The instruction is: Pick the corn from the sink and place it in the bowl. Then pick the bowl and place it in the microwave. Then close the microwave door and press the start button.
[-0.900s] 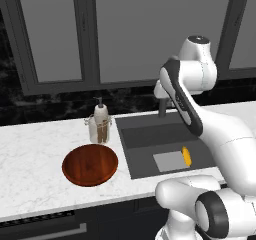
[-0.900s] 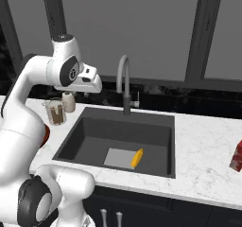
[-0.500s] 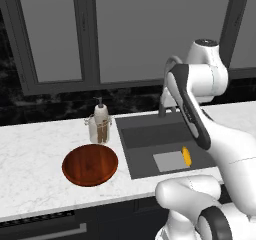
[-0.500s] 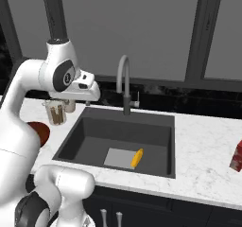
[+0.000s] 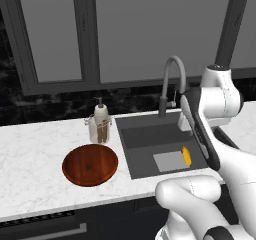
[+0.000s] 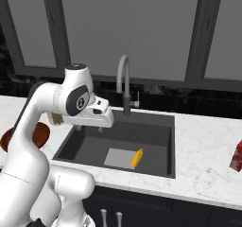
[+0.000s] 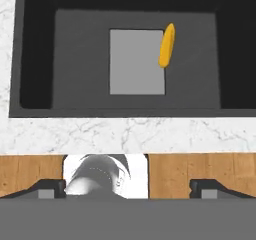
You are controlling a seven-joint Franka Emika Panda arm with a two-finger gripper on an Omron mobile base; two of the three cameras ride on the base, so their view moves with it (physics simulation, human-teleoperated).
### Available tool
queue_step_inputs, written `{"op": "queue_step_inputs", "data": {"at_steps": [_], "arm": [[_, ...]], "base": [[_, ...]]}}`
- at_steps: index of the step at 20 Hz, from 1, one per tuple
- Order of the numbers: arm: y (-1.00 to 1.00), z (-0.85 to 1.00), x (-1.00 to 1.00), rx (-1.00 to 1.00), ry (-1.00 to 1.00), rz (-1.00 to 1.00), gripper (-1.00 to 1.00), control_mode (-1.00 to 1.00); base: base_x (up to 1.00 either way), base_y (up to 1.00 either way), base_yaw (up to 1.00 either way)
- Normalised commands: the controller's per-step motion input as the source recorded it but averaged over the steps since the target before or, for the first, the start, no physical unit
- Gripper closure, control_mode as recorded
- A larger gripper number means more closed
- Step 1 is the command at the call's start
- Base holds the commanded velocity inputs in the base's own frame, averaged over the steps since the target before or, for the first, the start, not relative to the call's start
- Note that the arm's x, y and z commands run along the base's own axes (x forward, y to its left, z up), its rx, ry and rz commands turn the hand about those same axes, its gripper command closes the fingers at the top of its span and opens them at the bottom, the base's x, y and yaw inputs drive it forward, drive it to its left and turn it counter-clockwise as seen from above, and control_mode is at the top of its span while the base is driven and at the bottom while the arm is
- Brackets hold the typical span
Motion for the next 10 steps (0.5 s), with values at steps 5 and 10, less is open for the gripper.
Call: {"op": "queue_step_inputs", "data": {"at_steps": [5, 10], "arm": [[-0.56, -0.90, 0.53, 0.01, -0.01, -0.08, -1.00, -1.00], [-0.53, -0.98, 0.65, 0.03, -0.11, -0.02, -1.00, -1.00]], "base": [[0.00, 0.00, 0.00], [0.00, 0.00, 0.00]]}}
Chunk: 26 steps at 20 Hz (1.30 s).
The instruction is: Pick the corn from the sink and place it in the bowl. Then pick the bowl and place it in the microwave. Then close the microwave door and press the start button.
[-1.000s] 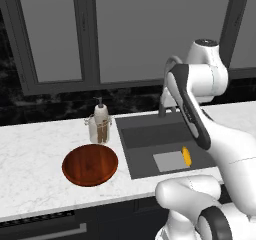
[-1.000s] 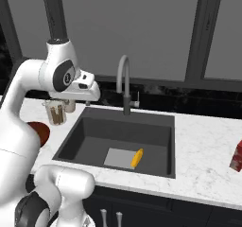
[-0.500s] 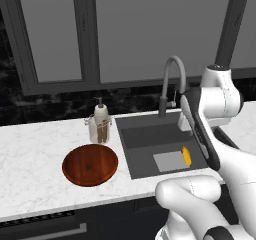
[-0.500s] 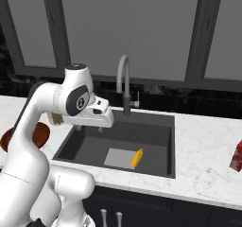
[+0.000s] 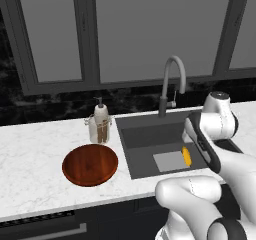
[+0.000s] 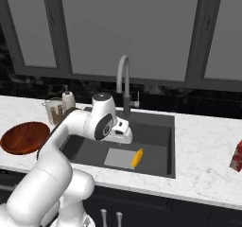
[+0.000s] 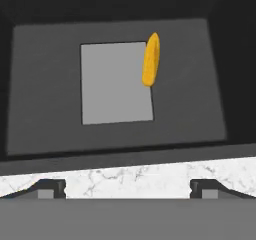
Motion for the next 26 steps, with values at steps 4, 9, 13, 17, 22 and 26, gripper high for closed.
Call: {"op": "queue_step_inputs", "data": {"at_steps": [4, 9, 13, 17, 22, 26], "arm": [[-0.44, -0.51, 0.81, 0.06, -0.07, 0.00, -1.00, -1.00], [-0.46, -0.16, 0.76, 0.06, 0.05, 0.00, -1.00, -1.00], [-0.41, -0.04, 0.60, 0.06, 0.07, 0.00, -1.00, -1.00], [-0.48, -0.03, 0.33, 0.00, 0.03, 0.02, -1.00, -1.00], [-0.07, -0.11, 0.34, 0.00, 0.02, 0.01, -1.00, -1.00], [0.04, -0.33, 0.23, 0.00, 0.01, -0.01, -1.00, -1.00]], "base": [[0.00, 0.00, 0.00], [0.00, 0.00, 0.00], [0.00, 0.00, 0.00], [0.00, 0.00, 0.00], [0.00, 0.00, 0.00], [0.00, 0.00, 0.00]]}}
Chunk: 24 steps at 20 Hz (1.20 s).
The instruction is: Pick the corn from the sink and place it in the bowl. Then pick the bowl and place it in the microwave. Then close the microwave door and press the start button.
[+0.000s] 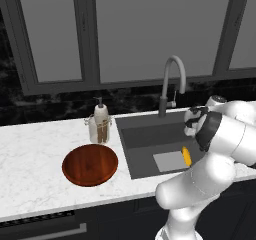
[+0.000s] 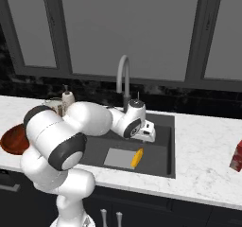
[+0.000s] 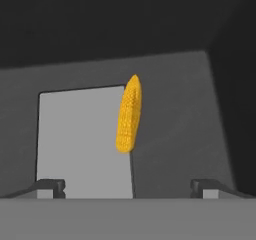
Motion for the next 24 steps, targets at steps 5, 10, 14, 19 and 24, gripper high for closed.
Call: {"op": "queue_step_inputs", "data": {"at_steps": [5, 10, 14, 19, 24], "arm": [[0.05, -0.64, 0.26, -0.01, 0.00, 0.00, -1.00, -1.00], [-0.03, -0.58, 0.35, 0.00, 0.02, 0.00, -1.00, -1.00], [-0.18, -0.42, 0.31, 0.00, 0.02, 0.00, -1.00, -1.00], [-0.20, -0.44, 0.32, 0.06, 0.01, 0.00, -1.00, -1.00], [0.00, -0.30, 0.12, 0.02, 0.00, 0.00, -1.00, -1.00]], "base": [[0.00, 0.00, 0.00], [0.00, 0.00, 0.00], [0.00, 0.00, 0.00], [0.00, 0.00, 0.00], [0.00, 0.00, 0.00]]}}
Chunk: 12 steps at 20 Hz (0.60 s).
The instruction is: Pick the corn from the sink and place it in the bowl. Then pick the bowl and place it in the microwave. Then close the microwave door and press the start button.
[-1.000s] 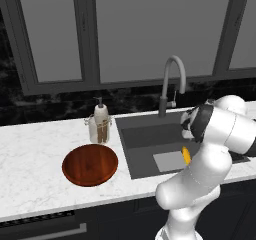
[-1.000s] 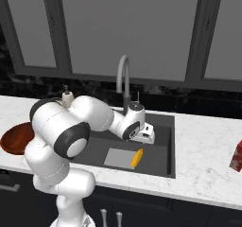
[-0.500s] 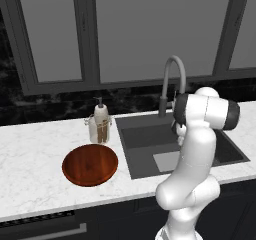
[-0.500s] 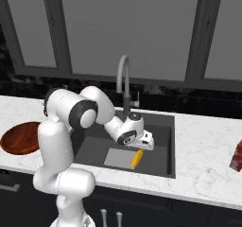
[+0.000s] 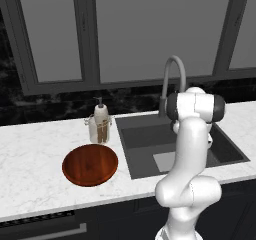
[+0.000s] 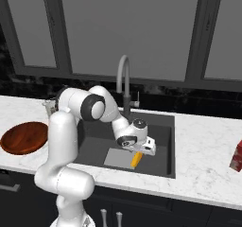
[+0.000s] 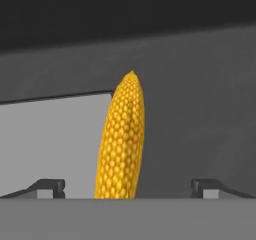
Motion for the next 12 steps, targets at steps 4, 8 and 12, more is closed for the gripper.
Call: {"op": "queue_step_inputs", "data": {"at_steps": [4, 8, 12], "arm": [[0.05, -0.28, 0.00, 0.00, 0.00, 0.00, -1.00, -1.00], [0.19, -0.23, 0.13, 0.00, 0.00, 0.00, -1.00, -1.00], [0.18, -0.24, 0.26, 0.00, 0.00, 0.00, -1.00, -1.00]], "base": [[0.00, 0.00, 0.00], [0.00, 0.00, 0.00], [0.00, 0.00, 0.00]]}}
